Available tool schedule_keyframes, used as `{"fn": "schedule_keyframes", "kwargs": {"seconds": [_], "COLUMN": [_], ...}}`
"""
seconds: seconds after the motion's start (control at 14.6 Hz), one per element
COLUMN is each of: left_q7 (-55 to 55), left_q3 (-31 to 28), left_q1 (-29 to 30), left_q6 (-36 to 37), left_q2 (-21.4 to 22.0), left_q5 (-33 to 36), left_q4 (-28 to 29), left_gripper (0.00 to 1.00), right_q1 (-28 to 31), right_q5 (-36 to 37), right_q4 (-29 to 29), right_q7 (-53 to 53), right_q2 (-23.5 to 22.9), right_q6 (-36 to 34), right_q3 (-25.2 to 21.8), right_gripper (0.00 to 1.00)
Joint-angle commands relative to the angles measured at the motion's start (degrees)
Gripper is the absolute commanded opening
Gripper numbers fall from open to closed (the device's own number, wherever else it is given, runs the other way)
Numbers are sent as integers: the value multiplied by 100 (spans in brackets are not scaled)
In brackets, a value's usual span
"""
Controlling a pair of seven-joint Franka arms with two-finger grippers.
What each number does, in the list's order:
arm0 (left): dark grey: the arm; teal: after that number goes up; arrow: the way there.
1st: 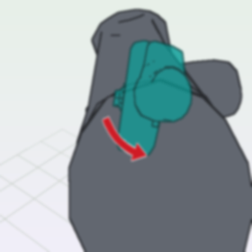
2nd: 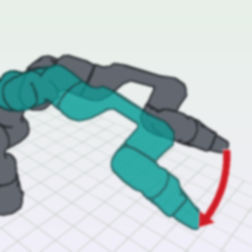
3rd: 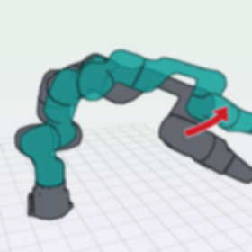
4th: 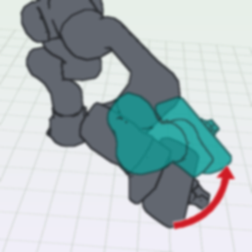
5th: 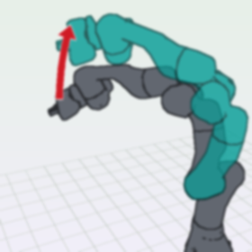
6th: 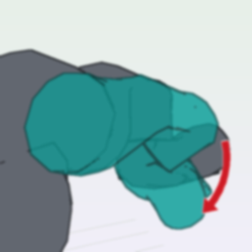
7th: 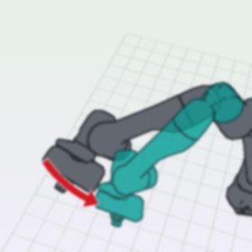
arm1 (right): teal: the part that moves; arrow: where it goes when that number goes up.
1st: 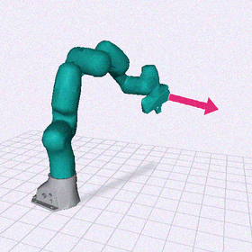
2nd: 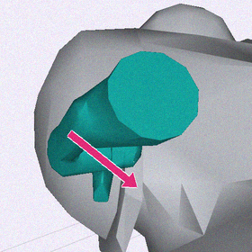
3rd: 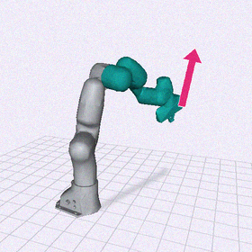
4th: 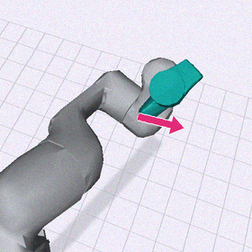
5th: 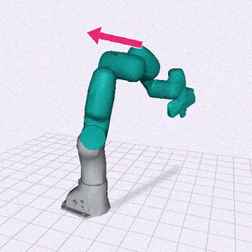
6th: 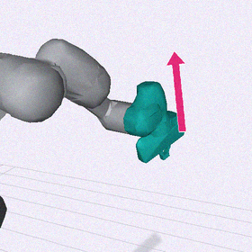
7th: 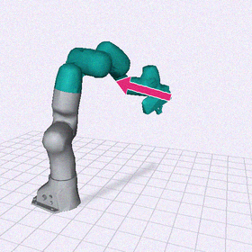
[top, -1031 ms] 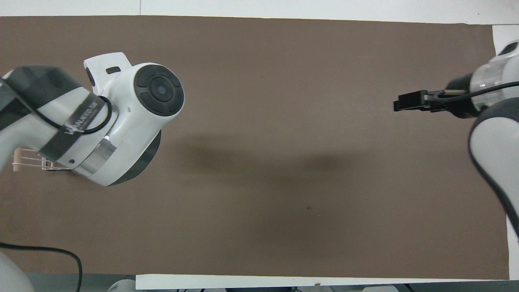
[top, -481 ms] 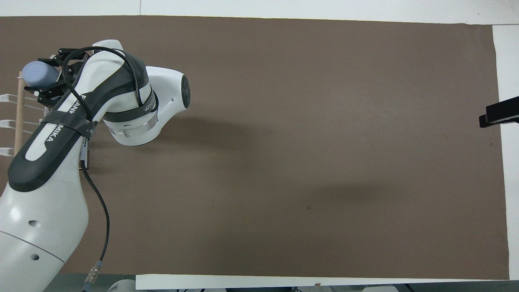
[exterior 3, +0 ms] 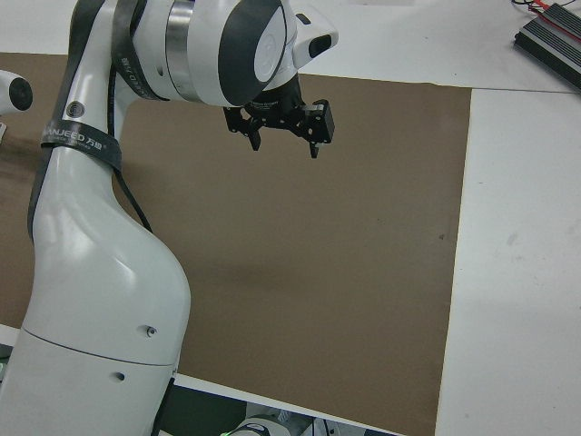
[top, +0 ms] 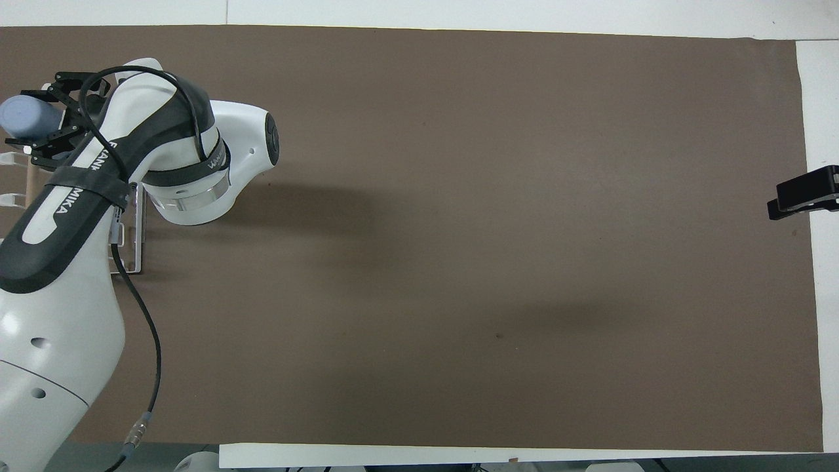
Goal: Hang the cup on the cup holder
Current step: 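Move the cup with the left gripper onto the wire rack, then open the left gripper to leave the cup on the rack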
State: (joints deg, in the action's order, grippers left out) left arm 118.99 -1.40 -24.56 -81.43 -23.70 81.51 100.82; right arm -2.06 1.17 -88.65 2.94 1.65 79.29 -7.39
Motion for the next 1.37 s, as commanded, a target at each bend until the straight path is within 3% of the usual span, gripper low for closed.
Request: {"fn": "schedule_keyframes", "kwargs": {"seconds": [0.0, 0.34, 0.41, 0.48, 0.69, 0.82, 0.96, 1.1, 1.31], "left_q7": [186, 538, 407, 67, -867, -912, -1419, -2323, -3869], "left_q3": [43, 52, 61, 61, 52, 43, 70, 61, 17], "left_q1": [21, 250, 320, 425, 758, 707, 716, 716, 821], "left_q6": [-110, -575, -802, -1083, -1708, -1622, -1656, -1727, -1683], "left_q2": [23, -134, -144, -187, -126, 22, 451, 1014, 1411], "left_q5": [-91, -136, -188, -449, -987, -1102, -1189, -1776, -2348], "left_q4": [218, 527, 483, 430, 290, 272, 263, 149, -202], "left_gripper": [0, 2, 36, 96, 100, 100, 100, 100, 100], "right_q1": [-40, -32, 3, -5, 3, -5, -5, 12, 12], "right_q5": [138, 138, 129, 129, 129, 129, 129, 129, 129], "right_q4": [32, 41, 32, 15, -3, -47, -47, -47, -47], "right_q7": [5, -4, 14, 5, 5, 5, 14, 22, 40], "right_q2": [28, 37, 54, 63, 72, 107, 107, 107, 107], "right_q6": [-63, -45, -62, -89, -133, -203, -203, -203, -203], "right_q3": [9, 9, 0, 0, 0, 0, 0, 0, 0], "right_gripper": [100, 100, 100, 100, 100, 100, 100, 100, 100]}}
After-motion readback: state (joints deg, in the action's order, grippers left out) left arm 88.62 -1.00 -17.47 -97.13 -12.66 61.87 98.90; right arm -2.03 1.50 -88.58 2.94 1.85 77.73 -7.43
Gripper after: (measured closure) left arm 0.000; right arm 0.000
